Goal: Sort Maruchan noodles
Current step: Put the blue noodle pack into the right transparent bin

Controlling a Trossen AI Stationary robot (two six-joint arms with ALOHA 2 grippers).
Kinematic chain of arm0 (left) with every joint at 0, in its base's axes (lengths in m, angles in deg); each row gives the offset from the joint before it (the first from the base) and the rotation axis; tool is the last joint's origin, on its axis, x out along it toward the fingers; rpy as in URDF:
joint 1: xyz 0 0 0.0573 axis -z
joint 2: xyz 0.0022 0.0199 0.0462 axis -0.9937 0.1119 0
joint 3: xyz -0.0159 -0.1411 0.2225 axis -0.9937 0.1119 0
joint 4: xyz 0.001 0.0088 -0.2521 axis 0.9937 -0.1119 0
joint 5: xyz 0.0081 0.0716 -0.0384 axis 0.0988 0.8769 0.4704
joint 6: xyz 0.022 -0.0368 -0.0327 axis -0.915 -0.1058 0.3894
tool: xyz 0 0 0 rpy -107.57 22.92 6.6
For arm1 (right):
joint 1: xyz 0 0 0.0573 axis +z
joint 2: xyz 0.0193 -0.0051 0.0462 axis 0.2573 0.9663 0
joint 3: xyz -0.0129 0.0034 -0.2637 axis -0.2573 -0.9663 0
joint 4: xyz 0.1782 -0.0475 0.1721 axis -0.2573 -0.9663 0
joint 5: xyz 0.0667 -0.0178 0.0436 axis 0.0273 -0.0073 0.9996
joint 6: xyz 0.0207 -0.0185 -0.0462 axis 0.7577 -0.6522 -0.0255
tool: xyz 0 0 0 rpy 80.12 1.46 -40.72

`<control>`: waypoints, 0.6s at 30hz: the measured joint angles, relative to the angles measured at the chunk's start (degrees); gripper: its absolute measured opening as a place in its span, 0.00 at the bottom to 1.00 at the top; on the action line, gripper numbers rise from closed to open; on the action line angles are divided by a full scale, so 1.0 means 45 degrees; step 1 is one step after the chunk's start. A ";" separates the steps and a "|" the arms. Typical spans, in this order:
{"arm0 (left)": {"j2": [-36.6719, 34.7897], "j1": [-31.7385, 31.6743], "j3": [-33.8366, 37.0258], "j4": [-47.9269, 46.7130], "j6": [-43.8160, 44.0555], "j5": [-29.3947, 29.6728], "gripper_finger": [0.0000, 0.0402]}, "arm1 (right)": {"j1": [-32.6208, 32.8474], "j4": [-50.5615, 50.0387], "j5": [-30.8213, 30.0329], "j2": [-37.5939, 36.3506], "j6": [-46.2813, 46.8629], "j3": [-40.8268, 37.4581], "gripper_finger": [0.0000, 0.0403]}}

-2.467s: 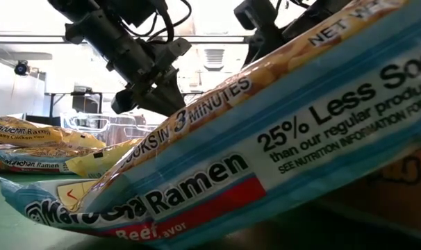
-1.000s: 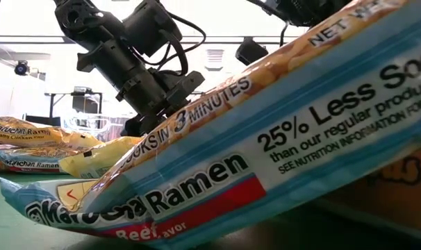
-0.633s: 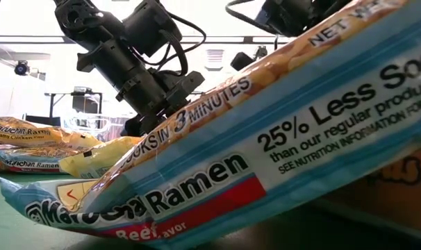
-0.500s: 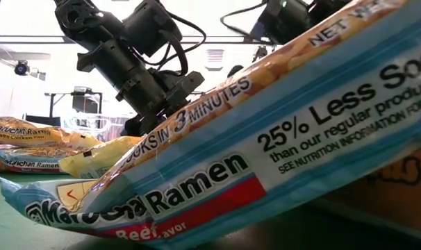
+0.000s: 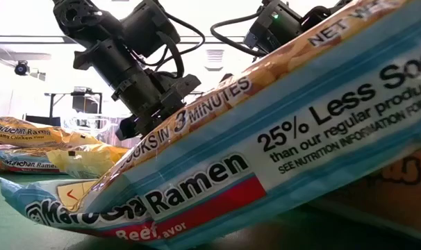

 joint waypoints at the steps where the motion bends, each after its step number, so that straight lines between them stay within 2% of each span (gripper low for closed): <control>1: 0.0000 0.0000 0.0000 -0.0027 0.0000 0.0000 0.15 | 0.0000 0.0021 -0.0005 -0.0015 -0.0081 0.0000 0.52; 18: 0.0011 0.0000 0.0000 -0.0315 0.0000 -0.0039 0.15 | 0.0000 0.1286 0.0113 -0.0112 -0.0998 0.0058 0.52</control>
